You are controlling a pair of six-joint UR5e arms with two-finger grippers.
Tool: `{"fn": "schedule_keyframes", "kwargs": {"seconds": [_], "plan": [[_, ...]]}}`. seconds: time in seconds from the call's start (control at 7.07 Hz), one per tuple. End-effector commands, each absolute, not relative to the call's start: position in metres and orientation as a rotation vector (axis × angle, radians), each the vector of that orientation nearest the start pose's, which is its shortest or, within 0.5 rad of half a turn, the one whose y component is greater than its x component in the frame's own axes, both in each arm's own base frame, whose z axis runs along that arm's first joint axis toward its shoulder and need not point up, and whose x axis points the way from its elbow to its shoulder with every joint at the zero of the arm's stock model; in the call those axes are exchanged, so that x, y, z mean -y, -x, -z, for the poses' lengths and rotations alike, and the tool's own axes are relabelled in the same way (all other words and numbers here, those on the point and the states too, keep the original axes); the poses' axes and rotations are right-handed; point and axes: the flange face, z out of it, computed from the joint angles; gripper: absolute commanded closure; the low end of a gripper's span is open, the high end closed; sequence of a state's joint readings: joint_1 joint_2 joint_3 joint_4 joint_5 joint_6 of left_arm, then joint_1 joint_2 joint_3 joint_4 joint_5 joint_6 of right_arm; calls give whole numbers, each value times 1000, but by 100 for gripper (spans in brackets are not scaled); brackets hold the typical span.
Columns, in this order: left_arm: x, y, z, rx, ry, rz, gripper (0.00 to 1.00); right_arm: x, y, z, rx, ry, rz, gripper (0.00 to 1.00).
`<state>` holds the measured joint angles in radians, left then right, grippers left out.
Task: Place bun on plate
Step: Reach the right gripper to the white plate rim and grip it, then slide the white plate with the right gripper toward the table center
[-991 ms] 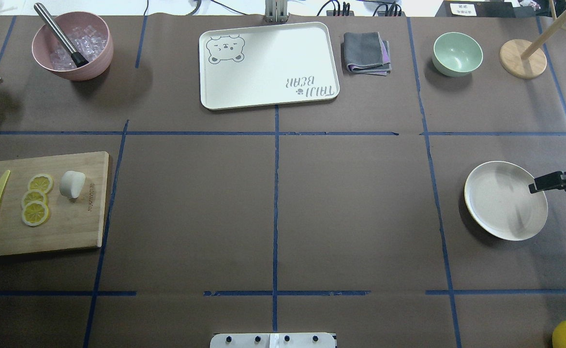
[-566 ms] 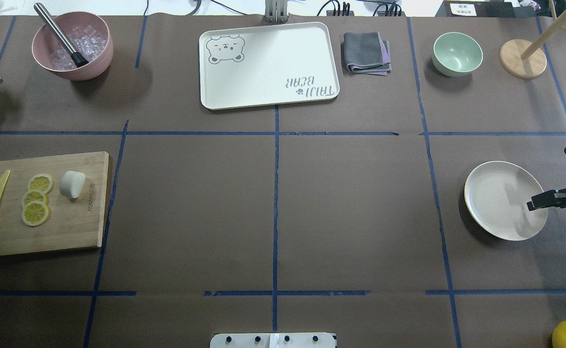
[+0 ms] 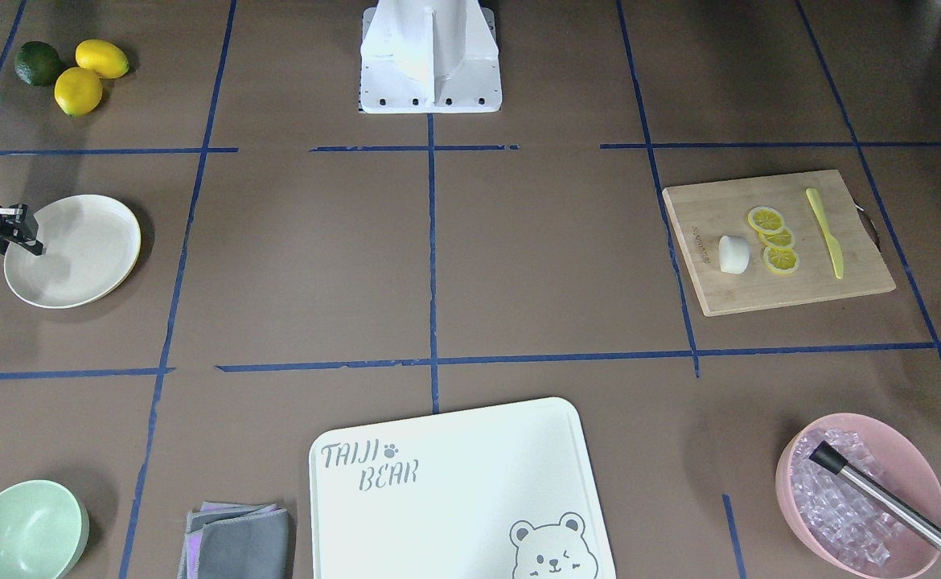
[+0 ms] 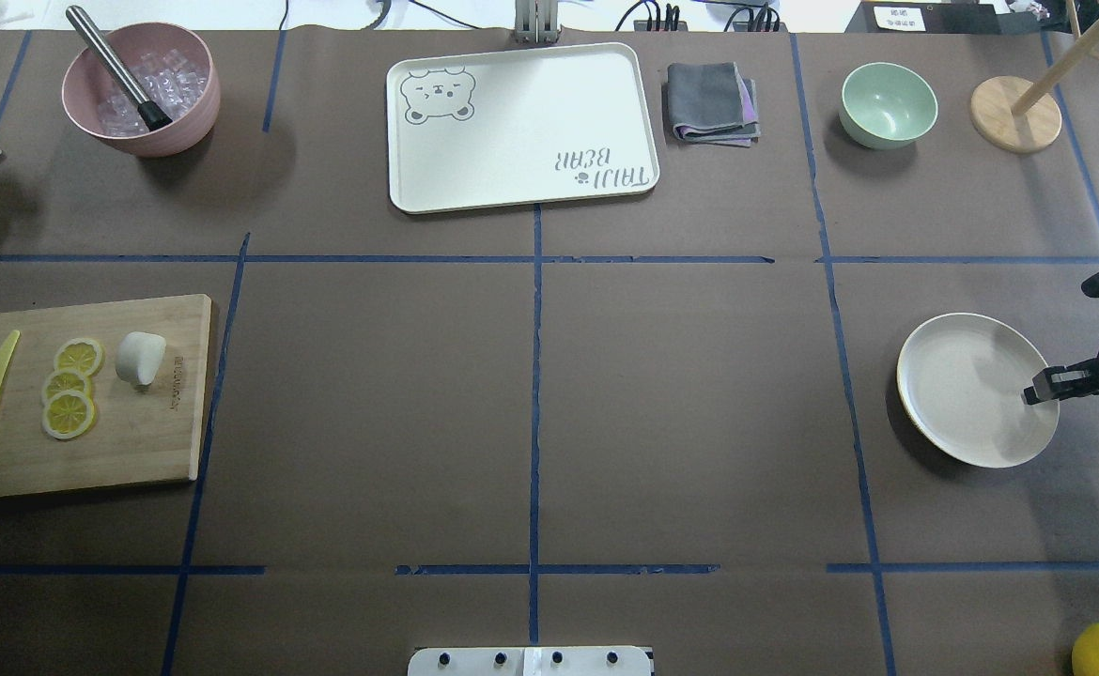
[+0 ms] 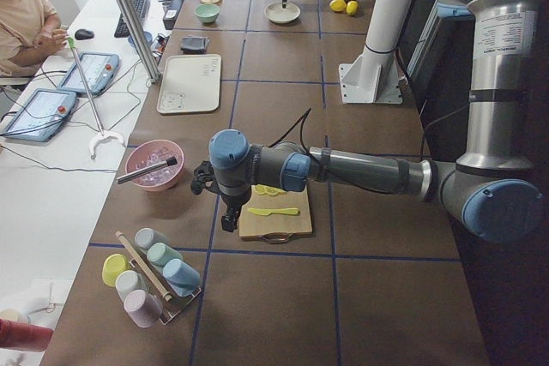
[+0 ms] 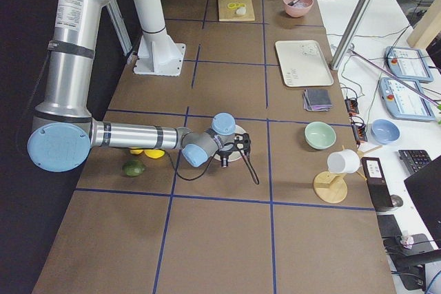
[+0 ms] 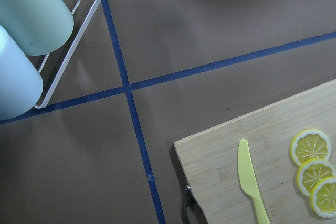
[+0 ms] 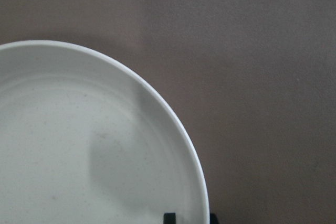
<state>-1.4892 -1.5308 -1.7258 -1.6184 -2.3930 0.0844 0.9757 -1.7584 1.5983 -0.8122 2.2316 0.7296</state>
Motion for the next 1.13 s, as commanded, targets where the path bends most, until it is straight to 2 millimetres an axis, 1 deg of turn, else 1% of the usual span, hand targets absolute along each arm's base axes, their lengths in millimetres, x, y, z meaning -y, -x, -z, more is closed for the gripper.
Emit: {"fn": "schedule_keyframes", "kwargs": {"seconds": [0.0, 0.14, 0.28, 0.42, 0.57, 0.71, 0.85, 0.99], "plan": [[485, 20, -592, -822, -156, -226, 0, 401, 185, -636, 885, -78, 92, 100], [485, 20, -592, -822, -158, -227, 0, 407, 192, -603, 940, -106, 123, 100], [486, 20, -591, -822, -160, -229, 0, 436, 211, -561, 978, -179, 147, 100], [487, 20, -590, -822, -169, -230, 0, 463, 230, -529, 1003, -204, 161, 100], [487, 20, -589, -822, -173, -228, 0, 487, 247, -491, 1033, -244, 179, 100], [487, 20, -589, -822, -175, -231, 0, 507, 266, -443, 1078, -244, 128, 100], [487, 20, -589, -822, -171, -224, 0, 508, 315, -388, 1147, -190, 68, 98], [487, 19, -588, -824, -171, -225, 0, 500, 369, -347, 1162, -191, 46, 100]]}}
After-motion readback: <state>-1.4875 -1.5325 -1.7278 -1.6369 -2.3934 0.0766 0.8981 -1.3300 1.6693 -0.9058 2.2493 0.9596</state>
